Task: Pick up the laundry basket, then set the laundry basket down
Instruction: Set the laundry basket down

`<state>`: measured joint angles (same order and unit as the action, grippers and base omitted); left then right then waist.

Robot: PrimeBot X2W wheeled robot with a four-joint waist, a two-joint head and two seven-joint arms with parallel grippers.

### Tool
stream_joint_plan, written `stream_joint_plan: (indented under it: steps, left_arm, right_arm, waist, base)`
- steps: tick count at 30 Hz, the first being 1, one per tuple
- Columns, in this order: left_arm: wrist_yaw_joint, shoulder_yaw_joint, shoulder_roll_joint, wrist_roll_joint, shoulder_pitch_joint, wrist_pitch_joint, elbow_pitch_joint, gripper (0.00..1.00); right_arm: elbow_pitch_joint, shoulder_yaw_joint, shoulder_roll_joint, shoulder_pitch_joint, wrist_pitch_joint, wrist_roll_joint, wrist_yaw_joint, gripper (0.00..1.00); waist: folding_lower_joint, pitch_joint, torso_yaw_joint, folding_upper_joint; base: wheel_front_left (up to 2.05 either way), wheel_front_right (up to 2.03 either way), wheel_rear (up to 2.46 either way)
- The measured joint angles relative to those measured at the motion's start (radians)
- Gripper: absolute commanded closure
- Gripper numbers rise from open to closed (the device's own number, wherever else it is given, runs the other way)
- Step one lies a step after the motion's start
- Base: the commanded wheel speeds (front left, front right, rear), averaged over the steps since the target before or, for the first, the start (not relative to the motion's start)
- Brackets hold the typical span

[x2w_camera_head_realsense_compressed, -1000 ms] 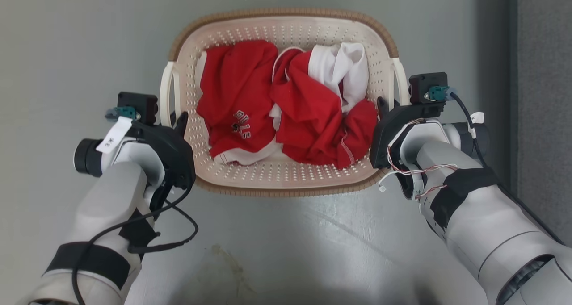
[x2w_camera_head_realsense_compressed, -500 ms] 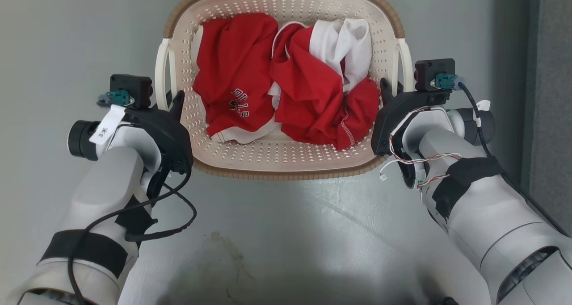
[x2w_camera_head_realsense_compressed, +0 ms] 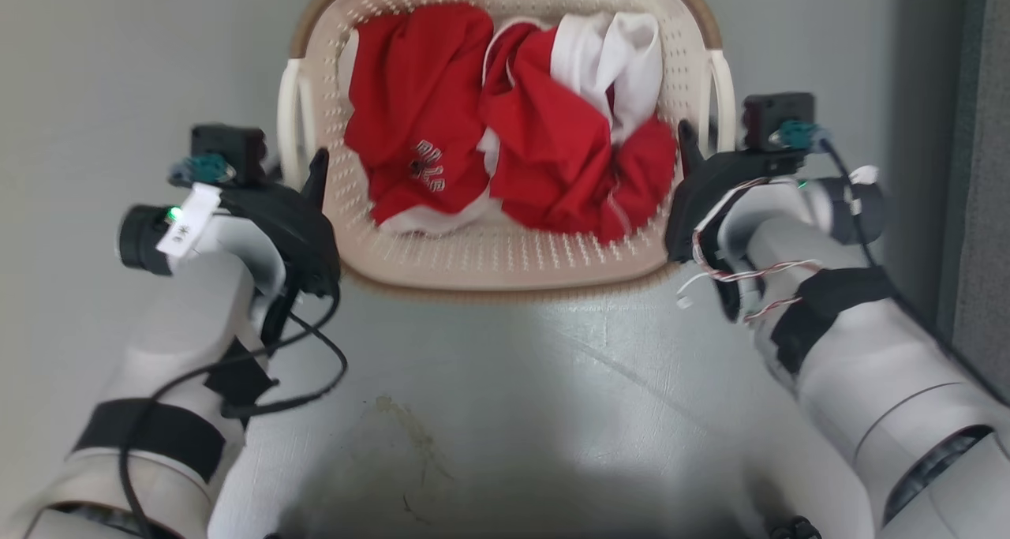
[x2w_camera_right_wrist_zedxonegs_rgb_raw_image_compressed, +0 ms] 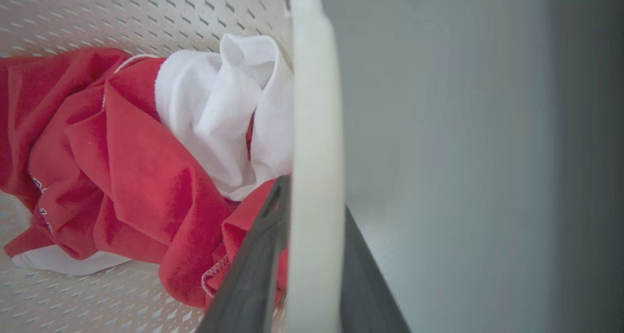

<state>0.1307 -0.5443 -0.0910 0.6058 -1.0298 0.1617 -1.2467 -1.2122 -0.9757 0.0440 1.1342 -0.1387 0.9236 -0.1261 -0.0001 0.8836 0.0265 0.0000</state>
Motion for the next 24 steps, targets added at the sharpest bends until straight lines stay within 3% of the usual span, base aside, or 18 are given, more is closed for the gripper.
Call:
stream_joint_plan:
  steps: [24]
  left_arm:
    - [-0.008,0.002,0.003,0.0,-0.033,0.04,-0.016,0.0]
  right_arm:
    - [-0.035,0.002,0.02,0.026,-0.068,-0.011,0.0,0.0]
  waist:
    - [0.0,0.006,0.013,-0.0001]
  base:
    - [0.0,0.0,0.0]
